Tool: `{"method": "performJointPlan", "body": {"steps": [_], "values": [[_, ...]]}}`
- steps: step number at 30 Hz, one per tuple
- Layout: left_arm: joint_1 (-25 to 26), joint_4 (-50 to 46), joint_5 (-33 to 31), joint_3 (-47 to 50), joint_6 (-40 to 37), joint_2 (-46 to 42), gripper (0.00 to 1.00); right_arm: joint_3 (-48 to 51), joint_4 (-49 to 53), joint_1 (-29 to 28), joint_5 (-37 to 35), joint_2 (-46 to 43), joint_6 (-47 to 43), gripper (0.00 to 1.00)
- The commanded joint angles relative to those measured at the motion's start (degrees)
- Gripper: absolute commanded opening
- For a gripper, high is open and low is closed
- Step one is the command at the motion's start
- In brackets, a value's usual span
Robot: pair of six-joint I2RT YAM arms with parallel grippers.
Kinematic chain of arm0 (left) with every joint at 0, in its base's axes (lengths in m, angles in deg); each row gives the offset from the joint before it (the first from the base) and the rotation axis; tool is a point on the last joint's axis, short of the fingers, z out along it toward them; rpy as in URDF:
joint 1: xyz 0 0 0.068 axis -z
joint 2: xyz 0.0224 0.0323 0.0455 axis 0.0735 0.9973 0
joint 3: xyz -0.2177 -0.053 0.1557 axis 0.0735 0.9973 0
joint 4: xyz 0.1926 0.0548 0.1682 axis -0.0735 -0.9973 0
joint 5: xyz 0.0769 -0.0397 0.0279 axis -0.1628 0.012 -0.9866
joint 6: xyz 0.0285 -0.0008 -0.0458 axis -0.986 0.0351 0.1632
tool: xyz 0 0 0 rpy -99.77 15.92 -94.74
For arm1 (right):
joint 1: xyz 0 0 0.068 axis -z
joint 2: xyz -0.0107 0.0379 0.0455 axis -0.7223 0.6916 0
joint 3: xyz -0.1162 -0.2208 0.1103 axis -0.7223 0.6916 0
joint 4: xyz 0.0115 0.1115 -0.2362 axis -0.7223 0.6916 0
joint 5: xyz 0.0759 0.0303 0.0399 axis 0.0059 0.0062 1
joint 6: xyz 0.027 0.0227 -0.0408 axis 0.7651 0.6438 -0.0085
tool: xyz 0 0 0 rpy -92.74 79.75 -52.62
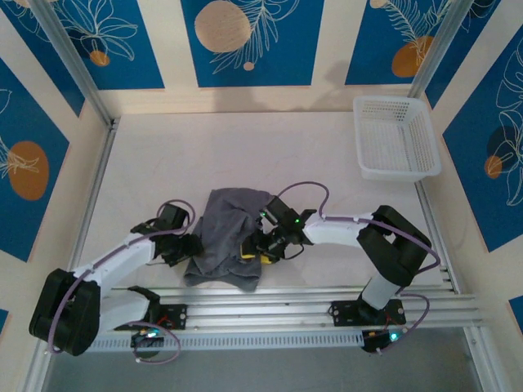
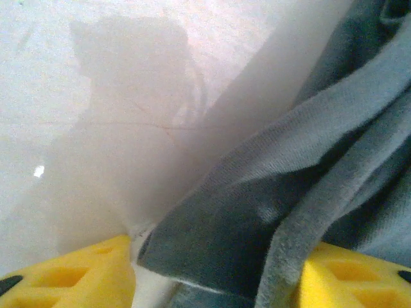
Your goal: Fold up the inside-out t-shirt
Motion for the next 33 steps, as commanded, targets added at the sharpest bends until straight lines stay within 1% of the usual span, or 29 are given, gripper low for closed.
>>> {"method": "performJointPlan", "body": {"steps": [1,5,9,10,11,12,14,15,16,18,19,21,22,23,24,25,26,28,30,33], "values": [[1.9,14.1,24.8,3.2,2.5,1.9,0.53,-1.4,0.8,-0.2,1.5,0.6,-0.1,0.53],[2.0,6.8,22.0,1.8,0.4,-3.6,0.44,-1.5,1.5,-0.2,1.0,0.4,-0.2,0.53],[2.0,5.7,22.6,1.8,1.3,-5.7,0.41,-1.5,1.5,-0.3,1.1,0.9,-0.1,0.53],[2.0,5.4,22.4,1.9,1.3,-5.5,0.42,-1.6,1.4,-0.3,1.2,0.9,-0.1,0.53],[2.0,5.1,21.7,2.0,1.1,-5.1,0.45,-1.7,1.5,-0.3,1.3,0.9,-0.2,0.53],[2.0,4.6,21.0,2.1,0.9,-4.6,0.50,-1.7,1.5,-0.3,1.3,0.9,-0.2,0.54],[2.0,4.7,20.6,2.3,0.5,-3.5,0.62,-2.0,2.0,-0.3,1.1,0.7,-0.6,0.55],[2.0,5.0,20.4,2.4,0.5,-3.1,0.66,-2.0,2.2,-0.3,1.0,0.5,-0.7,0.57],[2.0,5.5,20.4,2.4,0.6,-2.6,0.67,-2.0,2.2,-0.3,0.8,0.4,-0.8,0.58],[2.1,8.2,22.0,2.9,1.2,-1.3,0.60,-2.1,2.1,-0.3,0.5,0.2,-0.9,0.59],[2.0,9.8,23.1,3.1,1.4,-0.4,0.52,-2.0,2.0,-0.2,0.4,0.3,-0.9,0.58],[2.3,12.4,25.8,3.1,1.2,1.0,0.28,-2.1,1.8,-0.1,0.5,0.6,-0.9,0.55],[2.3,12.5,26.5,2.8,0.8,1.4,0.15,-2.0,1.7,-0.1,0.5,0.6,-0.9,0.52],[2.3,11.7,26.6,2.3,0.3,1.1,0.00,-1.8,1.6,0.1,0.4,0.3,-0.9,0.43],[2.3,10.2,26.1,1.6,0.0,0.5,0.00,-1.5,1.4,0.2,0.1,-0.4,-0.9,0.31],[2.3,8.6,25.5,0.8,-0.2,-0.7,0.00,-0.8,0.8,0.3,-0.3,-1.8,-0.6,0.18],[2.1,7.6,25.0,-0.4,0.3,-2.1,0.00,-0.1,0.1,0.7,-0.7,-3.6,-0.2,0.10],[1.6,7.7,24.4,-2.7,2.6,-4.2,0.00,0.7,-1.4,2.1,-0.9,-7.0,1.5,0.05],[0.8,7.5,21.8,-5.8,5.3,-3.7,0.00,0.2,-2.2,4.7,-0.9,-8.6,3.8,0.05],[-1.6,7.1,20.1,-11.7,7.1,3.2,0.00,-5.6,5.7,10.2,-1.7,-5.9,5.8,0.05]]}}
